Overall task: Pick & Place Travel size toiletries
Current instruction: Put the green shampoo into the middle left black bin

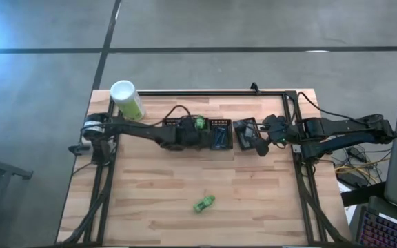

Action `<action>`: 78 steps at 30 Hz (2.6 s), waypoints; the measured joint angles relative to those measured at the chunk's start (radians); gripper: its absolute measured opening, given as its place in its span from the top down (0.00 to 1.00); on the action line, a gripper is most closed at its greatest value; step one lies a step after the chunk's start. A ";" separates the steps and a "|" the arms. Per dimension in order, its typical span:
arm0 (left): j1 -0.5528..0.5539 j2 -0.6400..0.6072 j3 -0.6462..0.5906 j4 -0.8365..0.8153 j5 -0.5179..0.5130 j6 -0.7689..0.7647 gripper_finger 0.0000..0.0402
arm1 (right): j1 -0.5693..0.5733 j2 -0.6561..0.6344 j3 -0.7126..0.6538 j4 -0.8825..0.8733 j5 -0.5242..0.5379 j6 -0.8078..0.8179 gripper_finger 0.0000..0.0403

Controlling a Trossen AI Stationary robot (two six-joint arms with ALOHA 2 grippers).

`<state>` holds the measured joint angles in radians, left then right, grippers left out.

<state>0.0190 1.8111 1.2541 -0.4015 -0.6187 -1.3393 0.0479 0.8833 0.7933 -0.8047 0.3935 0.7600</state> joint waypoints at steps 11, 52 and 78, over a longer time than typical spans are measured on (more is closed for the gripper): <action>0.032 0.078 0.000 0.013 0.148 0.070 0.56 | 0.000 0.001 0.000 -0.004 0.000 -0.004 0.09; -0.556 0.239 0.200 0.034 0.264 0.516 0.21 | 0.000 0.002 0.000 -0.009 0.000 -0.003 0.09; -0.561 0.408 0.395 -0.175 0.223 0.502 0.27 | 0.000 0.002 -0.001 -0.076 -0.009 -0.005 0.09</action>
<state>-0.5423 2.2187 1.6491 -0.5765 -0.3962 -0.8377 0.0475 0.8852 0.7925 -0.8803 0.3847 0.7555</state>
